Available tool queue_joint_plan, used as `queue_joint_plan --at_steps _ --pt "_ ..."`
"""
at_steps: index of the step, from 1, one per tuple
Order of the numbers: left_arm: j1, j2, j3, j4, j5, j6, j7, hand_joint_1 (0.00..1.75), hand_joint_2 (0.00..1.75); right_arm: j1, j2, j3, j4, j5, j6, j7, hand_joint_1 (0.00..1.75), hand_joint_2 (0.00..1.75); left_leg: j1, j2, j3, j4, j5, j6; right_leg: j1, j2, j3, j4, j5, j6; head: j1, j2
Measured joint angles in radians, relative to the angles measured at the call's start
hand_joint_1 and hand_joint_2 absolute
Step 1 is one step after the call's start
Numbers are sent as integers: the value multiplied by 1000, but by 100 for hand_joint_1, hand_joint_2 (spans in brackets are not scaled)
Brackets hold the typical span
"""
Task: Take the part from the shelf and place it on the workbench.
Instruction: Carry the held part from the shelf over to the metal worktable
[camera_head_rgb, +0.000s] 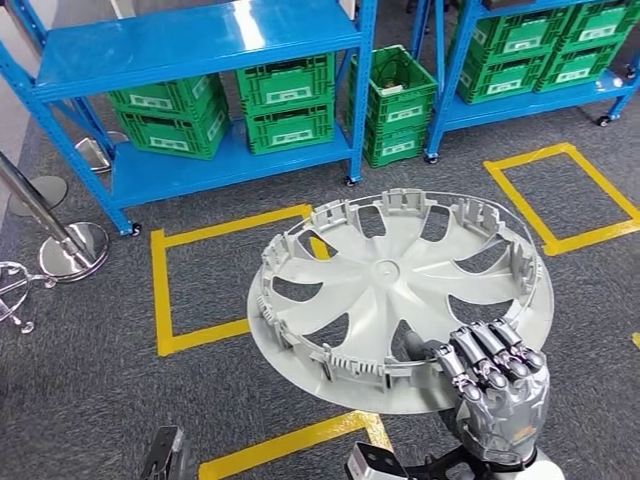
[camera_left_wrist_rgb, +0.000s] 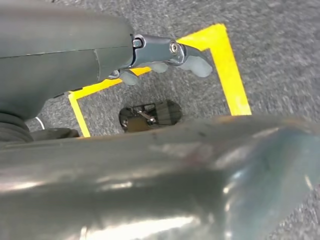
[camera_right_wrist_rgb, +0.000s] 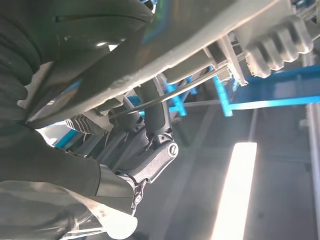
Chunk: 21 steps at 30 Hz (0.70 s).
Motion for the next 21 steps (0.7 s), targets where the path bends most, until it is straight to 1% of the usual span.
queue_joint_plan --at_steps 1,2,3,4,5,6,7,8,9,10,11,12,13,14,15,16,17,18,19,20,21 --pt "1 1 2 0 -2 1 1 0 0 -1 0 1 -1 0 0 0 175 175 2 -23 -22 55 -34 -3 -2 10 0 -1 2 -4 -2 0" --pt "3 1 4 0 -4 2 2 0 0 -2 0 1 -1 0 0 -1 175 175 3 -38 -51 125 -68 -5 -2 20 -2 0 4 -6 -3 0" --pt "5 1 5 0 -7 3 4 0 0 -3 0 0 -1 0 0 -4 175 175 3 -44 -78 188 -93 -6 -2 33 -3 0 4 -7 -4 0" --pt "6 2 6 0 -10 4 5 0 0 -3 0 -1 -1 0 0 -8 175 175 3 -45 -94 226 -100 -6 -2 45 -4 1 5 -8 -4 0" --pt "7 2 7 0 -12 5 6 0 0 -3 0 -2 -1 0 0 -13 175 175 3 -46 -94 227 -87 -6 -2 58 -4 3 5 -8 -4 0" --pt "7 2 7 0 -15 5 7 0 0 -3 0 -3 -3 0 0 -17 175 175 4 -49 -76 189 -56 -4 -2 71 -4 5 5 -7 -5 0" --pt "6 2 8 0 -19 6 8 0 0 -3 0 -4 -5 0 0 -19 175 175 5 -61 -46 123 -18 0 -2 84 -4 8 5 -6 -5 0" --pt "5 2 9 0 -22 7 8 0 0 -3 0 -4 -8 0 0 -19 175 175 7 -83 -16 59 9 3 -1 95 -6 12 4 -3 -4 0" --pt "5 3 9 0 -26 8 9 0 0 -4 0 -4 -13 0 0 -19 175 175 8 -102 8 5 25 5 -1 107 -10 17 4 1 -4 0" --pt "4 3 9 0 -29 9 10 0 0 -5 0 -4 -18 0 0 -17 175 175 9 -118 20 -25 29 7 -2 116 -16 20 5 7 -4 0" --pt "3 2 9 0 -31 9 10 0 0 -5 0 -4 -23 0 0 -15 175 175 8 -122 22 -33 24 8 -3 125 -23 22 7 14 -3 0" --pt "2 1 9 -1 -33 9 11 0 0 -5 0 -4 -29 0 0 -14 175 175 8 -115 22 -37 25 11 -5 134 -29 21 10 21 -3 0" --pt "1 0 9 -1 -34 9 11 0 0 -4 0 -4 -33 0 0 -13 175 175 8 -105 21 -39 28 16 -6 132 -35 22 10 27 -3 0" --pt "-1 -1 9 -2 -36 10 11 0 0 -4 0 -4 -37 0 0 -13 175 175 10 -95 21 -43 31 23 -5 116 -43 33 2 32 -1 0" --pt "-2 -2 9 -2 -37 10 11 0 0 -5 0 -4 -39 0 0 -13 175 175 11 -84 21 -47 34 30 -4 92 -60 63 -17 36 3 0" --pt "-2 -1 9 -2 -38 10 11 0 0 -6 0 -4 -41 -1 0 -13 175 175 11 -71 20 -49 35 35 -3 63 -84 114 -46 39 7 0" --pt "-1 -2 9 -2 -38 10 11 0 0 -7 0 -4 -42 -1 0 -13 175 175 9 -59 19 -49 35 37 -3 42 -116 182 -80 42 10 0" --pt "1 -2 9 -2 -38 10 11 0 0 -8 0 -4 -42 -1 0 -13 175 175 8 -45 18 -49 35 38 -4 32 -147 250 -110 45 11 0" --pt "2 -2 9 -2 -38 10 11 0 0 -8 0 -5 -42 -1 0 -13 175 175 7 -32 18 -49 35 39 -5 28 -167 296 -124 47 11 0" --pt "2 -2 9 -2 -38 10 11 0 0 -7 0 -5 -42 -1 0 -13 175 175 7 -19 18 -49 34 39 -5 25 -170 307 -119 48 11 0" --pt "1 -2 9 -2 -38 10 11 0 0 -7 0 -6 -42 0 0 -13 175 175 6 -7 19 -49 34 38 -5 20 -151 274 -96 48 11 0"
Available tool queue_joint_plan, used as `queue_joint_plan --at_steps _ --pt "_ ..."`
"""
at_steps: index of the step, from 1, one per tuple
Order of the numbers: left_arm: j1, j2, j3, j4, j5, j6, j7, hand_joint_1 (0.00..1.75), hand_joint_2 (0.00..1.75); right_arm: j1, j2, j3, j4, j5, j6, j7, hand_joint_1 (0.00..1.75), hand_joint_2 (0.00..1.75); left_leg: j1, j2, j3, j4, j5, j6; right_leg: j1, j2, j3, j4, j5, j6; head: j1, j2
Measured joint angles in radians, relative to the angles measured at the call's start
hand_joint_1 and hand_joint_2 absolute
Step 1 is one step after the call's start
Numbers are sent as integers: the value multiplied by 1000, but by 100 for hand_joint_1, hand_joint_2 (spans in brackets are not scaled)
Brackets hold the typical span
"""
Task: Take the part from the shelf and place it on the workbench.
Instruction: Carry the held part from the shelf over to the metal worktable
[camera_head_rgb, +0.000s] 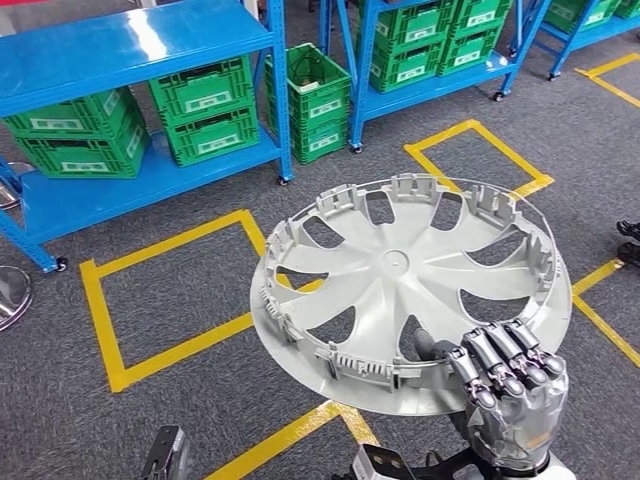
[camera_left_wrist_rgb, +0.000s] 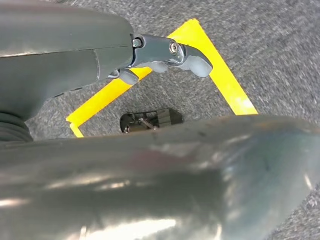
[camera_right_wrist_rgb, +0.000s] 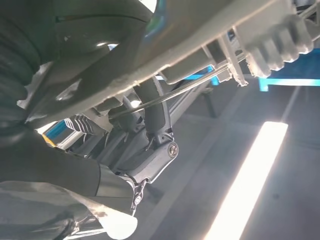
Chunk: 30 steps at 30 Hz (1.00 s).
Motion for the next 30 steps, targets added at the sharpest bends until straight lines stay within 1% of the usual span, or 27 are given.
queue_joint_plan --at_steps 1,3,4,5,7,8,9,11,12,13,14,15,16,17,18,19,20,21,22,23,24,25,26,27,28,29,30 --pt "-1 -1 0 0 0 0 0 0 0 0 0 0 0 0 0 0 175 175 0 11 2 0 -1 -1 1 -13 38 -68 34 -3 0 0" --pt "-2 -2 0 0 0 0 0 0 0 -1 0 -1 -3 0 0 0 175 175 -5 28 5 1 -4 -7 8 -59 115 -207 79 -13 0 0" --pt "-2 -2 0 0 0 0 0 0 0 -2 0 -1 -5 0 0 0 175 175 -8 36 5 2 -6 -11 12 -75 136 -246 86 -19 -1 0" --pt "-2 -2 0 0 0 0 0 0 0 -2 0 -1 -6 0 0 0 175 175 -10 45 6 2 -6 -15 16 -79 142 -258 85 -24 -1 0" --pt "-3 -3 0 0 -1 0 0 0 0 -1 0 -2 -10 0 0 1 175 175 -11 60 7 3 -8 -25 15 -56 139 -261 91 -36 -1 0" --pt "-4 -3 0 -1 -1 0 0 0 0 -2 0 -2 -14 0 0 1 175 175 -9 52 6 10 -16 -31 13 -45 139 -264 95 -42 -2 0" --pt "-6 -3 0 -2 -2 0 0 0 0 -3 0 -2 -19 0 0 2 175 175 -7 32 -2 32 -33 -35 9 -34 139 -268 99 -48 -4 0" --pt "-4 -2 0 -3 -4 -1 2 0 0 -8 0 -1 -32 0 0 -2 175 175 -4 -20 -46 139 -96 -41 6 -12 139 -271 103 -55 -8 0" --pt "-2 -1 0 -3 -5 -1 4 0 0 -12 0 0 -40 0 0 -7 175 175 -3 -33 -76 208 -126 -42 6 1 138 -270 104 -57 -8 0" --pt "0 -1 1 -3 -6 -2 7 0 0 -15 1 0 -49 0 0 -15 175 175 -3 -38 -101 263 -143 -43 7 15 138 -270 104 -58 -9 0" --pt "1 -1 1 -3 -7 -3 9 0 0 -17 1 -1 -58 0 0 -24 175 175 -3 -39 -111 284 -140 -43 7 29 138 -268 104 -58 -9 0" --pt "1 -1 1 -3 -9 -3 11 0 0 -19 3 -1 -67 0 0 -33 175 175 -3 -40 -106 270 -117 -42 7 44 138 -265 104 -58 -9 0" --pt "0 0 2 -3 -11 -3 12 0 0 -20 5 -2 -76 0 0 -40 175 175 -2 -45 -86 220 -81 -41 6 57 138 -262 103 -56 -9 0" --pt "0 0 2 -3 -12 -3 12 0 0 -21 7 -3 -84 0 0 -45 175 175 0 -62 -57 153 -45 -38 5 70 138 -259 102 -55 -9 0" --pt "0 0 2 -3 -12 -3 12 0 0 -22 9 -3 -92 0 0 -48 175 175 3 -83 -32 91 -19 -37 6 82 135 -254 100 -51 -9 0" --pt "1 1 2 -3 -12 -4 12 0 0 -22 10 -3 -100 0 0 -49 175 175 4 -101 -14 48 -8 -35 5 93 130 -250 100 -46 -9 0" --pt "1 1 3 -3 -12 -4 12 0 0 -22 11 -3 -106 0 0 -51 175 175 5 -114 -6 26 -7 -34 4 103 123 -247 102 -41 -9 0" --pt "1 0 3 -3 -12 -4 12 0 0 -22 12 -3 -111 0 0 -51 175 175 3 -113 -6 20 -10 -32 3 112 118 -247 104 -34 -9 0" --pt "1 -1 3 -3 -12 -5 12 0 0 -21 12 -3 -116 0 0 -52 175 175 3 -105 -6 18 -9 -28 1 117 111 -247 106 -28 -9 0" --pt "0 -2 4 -3 -12 -5 12 0 0 -20 12 -3 -119 0 0 -52 175 175 4 -96 -6 15 -6 -23 1 107 105 -244 104 -23 -8 0" --pt "0 -2 5 -4 -12 -5 11 0 0 -21 12 -3 -122 0 0 -51 175 175 5 -86 -5 11 -4 -16 2 86 93 -225 92 -18 -5 0" --pt "0 -3 6 -4 -12 -5 11 0 0 -22 12 -3 -124 0 0 -52 175 175 6 -74 -5 8 -2 -10 3 59 73 -186 70 -14 -2 0" --pt "1 -3 7 -4 -12 -5 11 0 0 -24 12 -3 -124 0 0 -52 175 175 4 -62 -5 7 -2 -5 3 31 46 -128 40 -11 2 0" --pt "3 -3 9 -5 -13 -5 11 0 0 -25 12 -3 -125 0 0 -52 175 175 3 -50 -6 7 -2 -3 2 17 13 -59 8 -7 4 0" --pt "5 -3 10 -5 -13 -5 12 0 0 -26 12 -4 -124 0 0 -53 175 175 2 -36 -6 7 -2 -3 0 11 -15 1 -14 -4 4 0" --pt "6 -3 12 -5 -12 -4 12 0 0 -26 12 -4 -124 0 0 -53 175 175 1 -23 -6 7 -3 -3 -1 8 -30 32 -20 -2 4 0" --pt "6 -3 16 -5 -5 -5 15 0 0 -25 12 -5 -124 0 0 -54 175 175 1 -11 -6 7 -3 -3 -2 4 -25 26 -6 -1 5 0"
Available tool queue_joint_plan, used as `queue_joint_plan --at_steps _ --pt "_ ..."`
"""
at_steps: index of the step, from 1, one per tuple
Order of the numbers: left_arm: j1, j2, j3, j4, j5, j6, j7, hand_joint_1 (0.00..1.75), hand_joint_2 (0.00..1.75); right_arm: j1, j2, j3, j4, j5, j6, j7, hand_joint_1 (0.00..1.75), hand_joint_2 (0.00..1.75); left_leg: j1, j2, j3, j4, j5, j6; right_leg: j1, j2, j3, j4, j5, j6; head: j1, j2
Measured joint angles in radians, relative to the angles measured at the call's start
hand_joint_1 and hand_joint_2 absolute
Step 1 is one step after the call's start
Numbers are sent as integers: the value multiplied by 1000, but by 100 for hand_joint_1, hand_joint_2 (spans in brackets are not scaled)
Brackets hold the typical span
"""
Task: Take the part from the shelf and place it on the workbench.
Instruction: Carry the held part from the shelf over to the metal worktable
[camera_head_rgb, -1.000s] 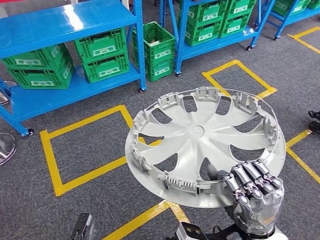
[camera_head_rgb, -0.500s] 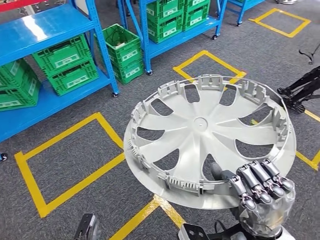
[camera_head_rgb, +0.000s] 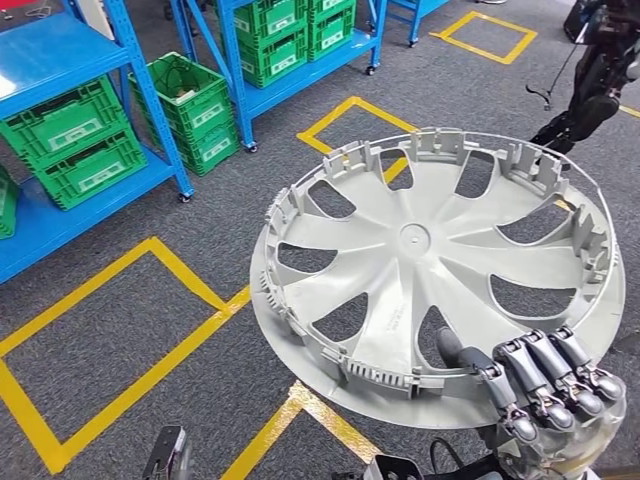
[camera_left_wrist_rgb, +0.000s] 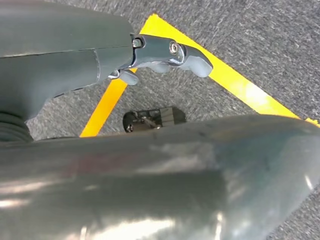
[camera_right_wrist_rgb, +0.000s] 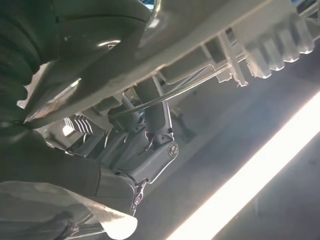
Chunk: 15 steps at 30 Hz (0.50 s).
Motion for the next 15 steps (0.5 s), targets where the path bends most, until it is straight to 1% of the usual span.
queue_joint_plan --at_steps 1,2,3,4,5,6,7,8,9,10,11,12,13,14,15 --pt "0 -1 7 0 13 -3 5 0 0 0 0 0 0 0 0 1 175 175 0 11 1 0 -1 -1 0 -7 26 -48 29 -1 0 0" --pt "0 -1 16 0 34 -8 13 0 0 0 0 0 0 0 0 3 175 175 0 21 3 0 -3 -3 0 -24 67 -121 62 -3 0 0" --pt "0 -2 28 0 57 -14 23 0 0 -2 0 1 0 0 0 6 175 175 -3 31 5 0 -5 -7 4 -49 106 -192 83 -7 0 0" --pt "2 -2 42 0 77 -21 31 0 0 -5 0 3 1 0 0 9 175 175 -5 38 7 1 -6 -11 8 -66 136 -244 95 -12 -1 0" --pt "4 -2 55 0 92 -25 37 0 0 -7 0 4 1 0 0 11 175 175 -7 46 8 1 -8 -16 12 -77 151 -270 96 -18 -1 0" --pt "6 -2 66 0 100 -27 39 0 0 -9 0 4 1 0 0 13 175 175 -9 55 9 0 -7 -21 15 -76 153 -275 94 -24 -1 0" --pt "7 -3 75 0 104 -29 41 0 0 -9 0 5 1 0 0 14 175 175 -9 63 11 -2 -7 -26 14 -63 151 -277 97 -30 -2 0" --pt "8 -3 83 0 108 -30 42 0 0 -9 0 6 2 0 0 15 175 175 -8 61 13 -1 -10 -33 13 -53 150 -279 100 -37 -2 0" --pt "8 -2 91 -1 114 -31 44 0 0 -10 0 7 2 0 0 17 175 175 -6 46 10 8 -20 -38 11 -43 150 -282 103 -43 -2 0" --pt "9 -1 99 -1 120 -32 47 0 0 -11 0 9 3 0 0 19 175 175 -3 24 0 36 -40 -42 8 -33 151 -286 106 -48 -3 0" --pt "13 0 107 -1 126 -31 50 0 0 -13 0 11 4 1 0 21 175 175 -1 -3 -21 87 -71 -45 6 -23 152 -287 108 -53 -5 0" --pt "18 2 114 -1 129 -28 54 0 0 -15 0 12 5 1 0 23 175 175 -1 -19 -51 155 -106 -45 6 -11 152 -287 109 -55 -6 0" --pt "25 3 121 -1 130 -23 56 0 0 -16 0 13 7 1 0 23 175 175 -1 -26 -82 224 -134 -45 7 3 152 -287 109 -57 -6 0" --pt "31 5 125 -1 129 -16 57 0 0 -16 0 13 8 1 0 24 175 175 -1 -28 -106 272 -146 -45 8 18 152 -286 109 -58 -6 0" --pt "36 7 128 -1 125 -10 57 0 0 -15 0 13 9 1 0 24 175 175 -1 -29 -114 284 -136 -44 8 33 153 -286 109 -58 -6 0"
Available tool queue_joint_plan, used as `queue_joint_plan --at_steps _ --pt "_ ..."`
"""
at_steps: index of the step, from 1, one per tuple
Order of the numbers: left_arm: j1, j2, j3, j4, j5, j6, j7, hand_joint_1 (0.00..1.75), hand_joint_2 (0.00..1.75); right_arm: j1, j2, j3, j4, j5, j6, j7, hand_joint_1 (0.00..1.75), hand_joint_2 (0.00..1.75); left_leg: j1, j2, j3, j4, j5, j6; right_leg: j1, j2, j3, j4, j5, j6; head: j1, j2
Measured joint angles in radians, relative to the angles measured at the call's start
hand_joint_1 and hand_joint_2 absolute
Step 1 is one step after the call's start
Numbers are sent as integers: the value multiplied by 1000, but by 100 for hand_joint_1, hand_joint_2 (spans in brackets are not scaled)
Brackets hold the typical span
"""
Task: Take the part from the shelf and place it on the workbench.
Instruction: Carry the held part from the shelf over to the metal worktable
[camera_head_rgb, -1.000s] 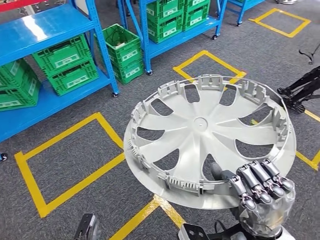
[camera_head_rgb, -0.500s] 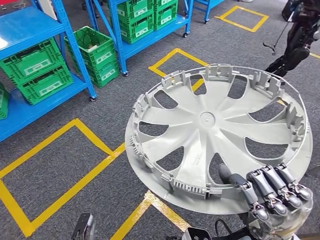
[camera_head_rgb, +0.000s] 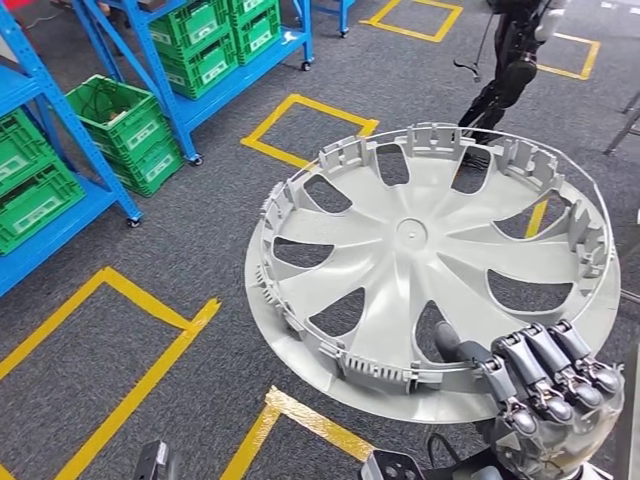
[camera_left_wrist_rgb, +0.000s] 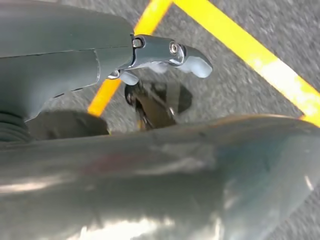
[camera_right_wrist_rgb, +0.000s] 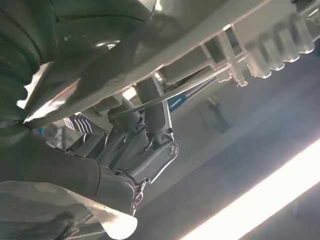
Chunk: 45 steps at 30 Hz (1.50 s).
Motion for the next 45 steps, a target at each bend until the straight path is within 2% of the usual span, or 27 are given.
queue_joint_plan --at_steps 1,2,4,6,8,10,12,14,15,16,19,21,23,25,27,29,30,31,32,34,36,37,38,39,41,43,45 --pt "2 2 2 0 -4 5 -1 0 0 1 0 0 0 0 0 0 175 175 0 -3 9 -27 29 2 0 14 1 1 0 0 0 0" --pt "2 4 3 0 -10 8 -2 0 0 2 0 -1 1 0 0 1 175 175 0 -12 33 -87 70 4 0 27 2 2 0 1 0 0" --pt "1 9 3 0 -19 9 -3 0 0 2 0 -1 1 0 0 0 175 175 4 -57 87 -217 127 11 0 51 0 8 -2 6 1 0" --pt "0 12 3 0 -27 11 -3 0 0 3 0 -1 1 0 0 0 175 175 5 -86 109 -274 136 13 -2 71 -9 11 -1 17 0 0" --pt "-2 11 3 0 -33 13 -3 0 0 6 0 -2 1 0 0 -1 175 175 4 -71 111 -282 137 18 -6 83 -20 11 2 30 0 0" --pt "-5 10 3 0 -36 15 -4 0 0 7 0 -3 0 0 0 -1 175 175 5 -48 114 -290 141 30 -5 44 -42 46 -20 41 4 0" --pt "-5 11 3 0 -37 16 -4 0 0 6 0 -2 0 0 0 -1 175 175 4 -23 116 -293 141 38 -4 -13 -97 157 -79 49 8 0" --pt "-3 12 3 0 -37 16 -4 0 0 6 0 -2 1 0 0 -1 175 175 1 5 116 -293 140 40 -6 -30 -156 277 -125 54 8 0" --pt "-3 12 3 0 -38 17 -4 0 0 7 0 -3 1 0 0 -1 175 175 1 18 117 -293 138 40 -7 -32 -165 295 -123 56 8 0" --pt "-4 12 3 0 -38 18 -4 0 0 7 0 -3 2 0 0 -1 175 175 0 30 118 -292 137 39 -7 -36 -153 272 -102 55 9 0" --pt "-7 12 3 0 -39 19 -4 0 0 6 0 -3 2 0 0 -1 175 175 -2 59 126 -292 130 30 -2 -79 -41 70 -20 46 8 0" --pt "-7 12 3 0 -45 20 -4 0 0 5 0 -3 2 -1 0 -1 175 175 -6 74 129 -291 127 20 5 -93 -8 11 -11 33 7 0" --pt "-9 12 -1 0 -76 26 0 0 0 6 0 -4 2 -1 0 -2 175 175 -6 86 132 -292 126 10 7 -73 -9 10 -8 20 7 0" --pt "-17 16 -25 0 -157 33 20 0 0 7 0 -4 2 0 0 -3 175 175 -3 61 127 -273 107 0 4 -57 -8 5 -3 8 6 0" --pt "-24 26 -76 1 -255 26 57 0 0 4 0 -3 2 0 0 -2 175 175 0 15 87 -178 51 -5 1 -41 -6 1 0 -2 3 0" --pt "-24 37 -133 3 -314 17 97 0 0 1 0 -2 4 0 0 1 175 175 0 1 24 -43 -4 -5 4 -18 -6 2 0 -7 3 0" --pt "-23 42 -155 4 -325 15 112 0 0 0 0 -2 6 0 0 2 175 175 0 0 5 -5 -9 -5 5 -5 -6 3 0 -9 3 0" --pt "-22 47 -174 5 -329 16 125 0 0 0 0 -2 8 0 0 4 175 175 0 -1 2 -7 8 -3 6 10 -5 4 0 -9 3 0" --pt "-22 53 -187 6 -330 17 134 0 0 0 0 -1 10 0 0 5 175 175 0 -6 19 -50 43 0 6 24 -4 6 0 -9 3 0" --pt "-22 67 -205 8 -324 18 149 0 0 -2 0 -1 13 1 0 7 175 175 2 -48 74 -188 116 8 6 50 -5 10 -1 -6 3 0" --pt "-20 79 -214 11 -310 18 159 0 0 -6 0 0 16 1 0 11 175 175 4 -91 108 -273 138 12 3 71 -13 14 0 3 3 0" --pt "-18 83 -217 12 -301 18 162 0 0 -7 0 1 17 0 0 13 175 175 3 -96 111 -281 134 14 1 82 -18 14 3 10 3 0" --pt "-17 87 -218 12 -289 17 163 0 0 -8 0 2 17 0 0 16 175 175 2 -87 114 -288 135 16 -3 93 -23 12 5 17 2 0" --pt "-15 89 -216 13 -269 12 161 0 0 -8 0 3 17 0 0 19 175 175 2 -76 115 -292 138 21 -4 90 -28 13 6 23 2 0" --pt "-11 92 -199 13 -201 -11 151 0 0 -10 -1 7 18 0 0 25 175 175 4 -51 121 -303 144 31 -2 41 -55 52 -18 33 5 0" --pt "-1 94 -161 13 -115 -42 132 0 0 -15 -3 13 21 0 0 33 175 175 3 -23 124 -307 144 36 -3 -16 -115 168 -77 41 8 0" --pt "11 95 -118 13 -59 -60 114 0 0 -17 -7 19 25 0 0 39 175 175 1 8 124 -307 141 37 -7 -30 -173 280 -114 49 8 0"
